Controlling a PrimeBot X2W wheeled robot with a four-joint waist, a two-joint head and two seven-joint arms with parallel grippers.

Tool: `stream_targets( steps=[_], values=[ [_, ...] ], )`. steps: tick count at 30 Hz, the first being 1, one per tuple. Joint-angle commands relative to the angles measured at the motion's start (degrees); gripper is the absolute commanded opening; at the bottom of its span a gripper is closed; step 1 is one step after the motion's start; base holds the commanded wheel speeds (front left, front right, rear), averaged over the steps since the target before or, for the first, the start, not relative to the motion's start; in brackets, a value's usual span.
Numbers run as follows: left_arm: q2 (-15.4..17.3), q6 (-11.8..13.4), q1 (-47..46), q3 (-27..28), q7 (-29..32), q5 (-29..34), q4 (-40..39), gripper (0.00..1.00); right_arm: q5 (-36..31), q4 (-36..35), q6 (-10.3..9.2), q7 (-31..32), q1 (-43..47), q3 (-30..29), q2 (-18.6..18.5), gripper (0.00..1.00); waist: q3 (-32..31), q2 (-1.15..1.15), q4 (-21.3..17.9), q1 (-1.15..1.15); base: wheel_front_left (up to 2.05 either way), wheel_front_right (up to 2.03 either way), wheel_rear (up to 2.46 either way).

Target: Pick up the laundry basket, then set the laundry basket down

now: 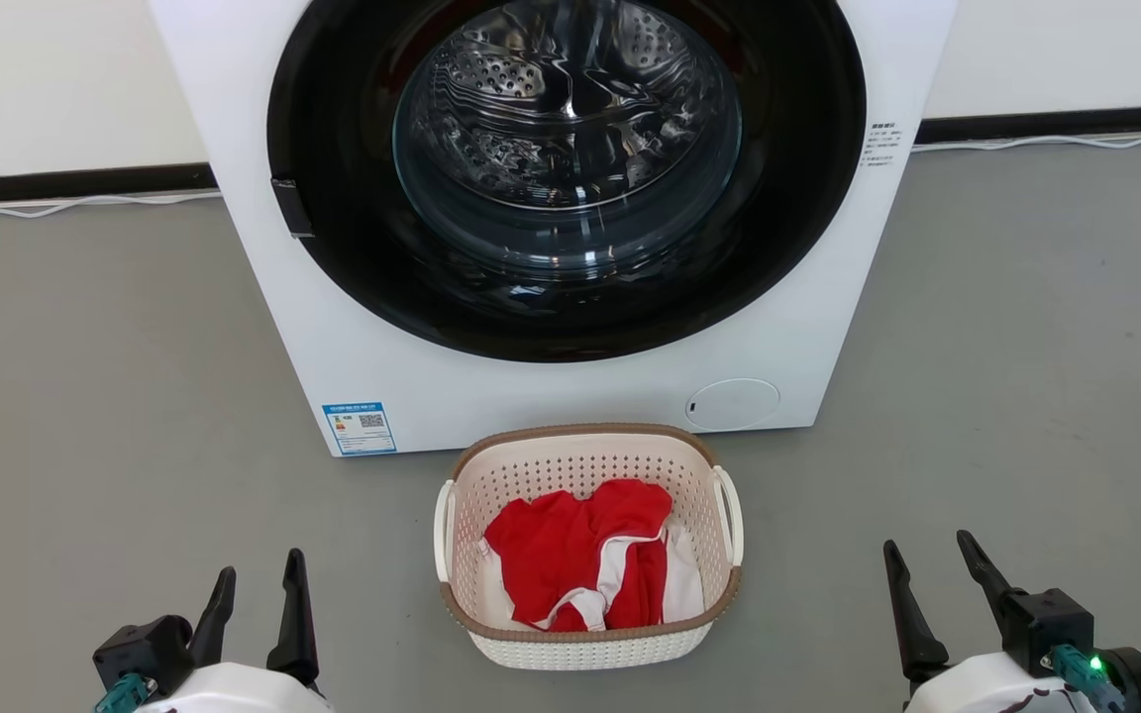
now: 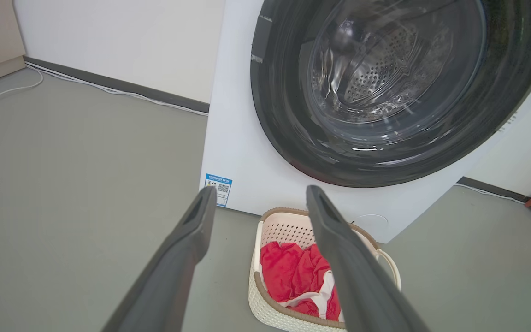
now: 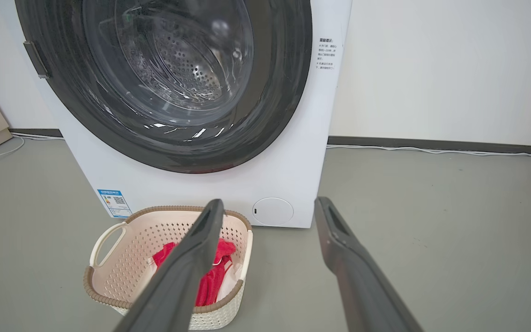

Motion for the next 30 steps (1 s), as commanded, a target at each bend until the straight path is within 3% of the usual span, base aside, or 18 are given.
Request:
stream_targets(
  steps=[1,5,6,16,20,30],
  values=[
    [0.31,-0.28,-0.89,1.71,-0.35,0.83,-1.58,1.00,0.13,-1.52,0.33,-0.38,-1.02,1.25,-0.26,1.00,0.11,0.00,-0.14,0.00,0.00,0.00,0.00],
    [0.45,-0.56,-0.95,1.29,-0.35,1.56,-1.71,1.00,0.19,-1.53,0.33,-0.38,-1.02,1.24,-0.24,1.00,0.19,0.00,-0.31,0.00,0.00,0.00,0.00],
    [0.01,-0.33,-0.01,-0.39,0.01,1.12,-0.12,0.00,0.01,0.03,0.00,0.00,-0.01,0.00,0.01,0.00,0.20,0.00,-0.33,0.00,0.00,0.00,0.00],
    [-0.51,-0.52,0.09,0.10,1.52,-2.86,1.38,0.00,5.19,1.70,-0.02,1.83,-0.09,-0.64,0.26,0.00,0.05,0.00,-0.19,0.13,0.00,0.00,0.00],
    [-0.50,-0.64,0.05,0.10,2.10,-5.24,0.92,0.00,8.35,1.06,-0.01,2.31,0.01,-0.43,0.24,0.00,0.15,0.00,-0.11,0.01,0.00,0.00,0.00],
    [-0.48,-0.96,-0.23,0.28,3.82,-11.73,-0.28,0.00,16.81,-0.51,0.02,3.85,-0.03,-0.17,0.22,0.00,0.18,0.00,0.12,0.00,0.00,0.00,0.00]
  ],
)
